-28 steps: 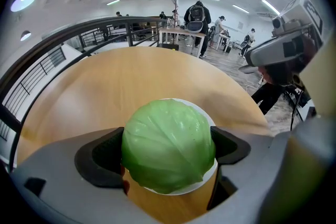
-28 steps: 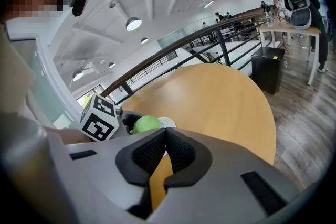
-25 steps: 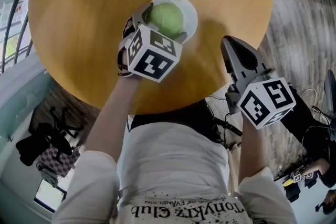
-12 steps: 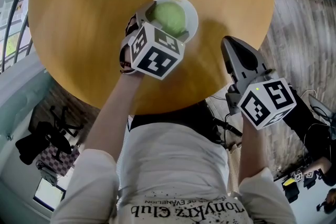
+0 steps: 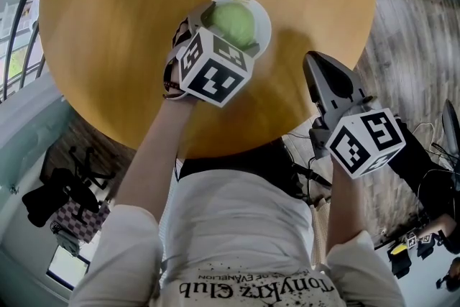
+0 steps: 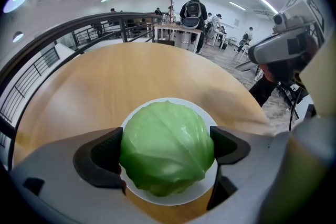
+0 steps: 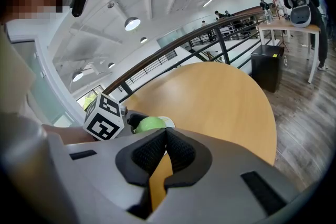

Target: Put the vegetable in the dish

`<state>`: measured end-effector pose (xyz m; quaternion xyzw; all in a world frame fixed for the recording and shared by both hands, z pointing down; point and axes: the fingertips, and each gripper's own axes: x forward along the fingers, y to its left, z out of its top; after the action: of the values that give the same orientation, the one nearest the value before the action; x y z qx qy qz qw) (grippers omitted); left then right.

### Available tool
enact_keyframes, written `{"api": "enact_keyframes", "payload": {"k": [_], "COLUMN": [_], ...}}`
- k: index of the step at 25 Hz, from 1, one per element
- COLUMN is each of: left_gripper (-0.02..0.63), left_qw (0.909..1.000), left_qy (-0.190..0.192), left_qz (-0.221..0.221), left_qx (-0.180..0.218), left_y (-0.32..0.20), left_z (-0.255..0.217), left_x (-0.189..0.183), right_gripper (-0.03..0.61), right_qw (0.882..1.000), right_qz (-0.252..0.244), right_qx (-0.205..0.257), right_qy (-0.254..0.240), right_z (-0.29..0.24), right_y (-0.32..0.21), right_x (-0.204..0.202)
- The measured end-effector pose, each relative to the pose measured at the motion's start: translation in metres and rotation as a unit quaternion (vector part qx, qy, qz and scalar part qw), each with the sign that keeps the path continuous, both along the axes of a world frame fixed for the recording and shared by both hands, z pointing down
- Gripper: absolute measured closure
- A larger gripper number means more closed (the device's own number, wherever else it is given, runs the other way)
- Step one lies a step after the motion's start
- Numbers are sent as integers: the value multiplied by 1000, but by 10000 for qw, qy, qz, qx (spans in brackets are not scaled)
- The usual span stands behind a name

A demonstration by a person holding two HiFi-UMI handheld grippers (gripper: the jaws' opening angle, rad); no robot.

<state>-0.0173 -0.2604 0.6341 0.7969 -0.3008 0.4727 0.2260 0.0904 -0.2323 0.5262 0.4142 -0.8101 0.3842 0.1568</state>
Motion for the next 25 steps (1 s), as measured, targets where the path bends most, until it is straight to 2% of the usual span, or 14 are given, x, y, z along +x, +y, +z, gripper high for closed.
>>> {"api": "enact_keyframes", "payload": {"k": [4, 9, 15, 22, 25], "left_gripper": [112, 110, 112, 112, 114], "left_qw": [9999, 9999, 9984, 9948, 9924], "left_qy": [110, 121, 452, 621, 956], "left_qz": [-68, -74, -210, -392, -474], "left_qx": [13, 60, 276, 704, 620], "left_y": [-8, -12, -10, 12, 31], "left_z": [2, 3, -31, -87, -107], "left_x": [-12, -6, -8, -25, -23], "right_gripper": [561, 561, 561, 561, 561], "right_qw": [10000, 10000, 9997, 9987, 9982], "right_qz": [-6, 40, 85, 44, 21], "right_qx": [-7, 18, 233, 501, 581], "right_qy": [17, 52, 76, 129, 168], "right_z": [2, 2, -18, -51, -63], "right_y": [-7, -10, 0, 9, 14], "right_x": [-8, 3, 1, 0, 2]}}
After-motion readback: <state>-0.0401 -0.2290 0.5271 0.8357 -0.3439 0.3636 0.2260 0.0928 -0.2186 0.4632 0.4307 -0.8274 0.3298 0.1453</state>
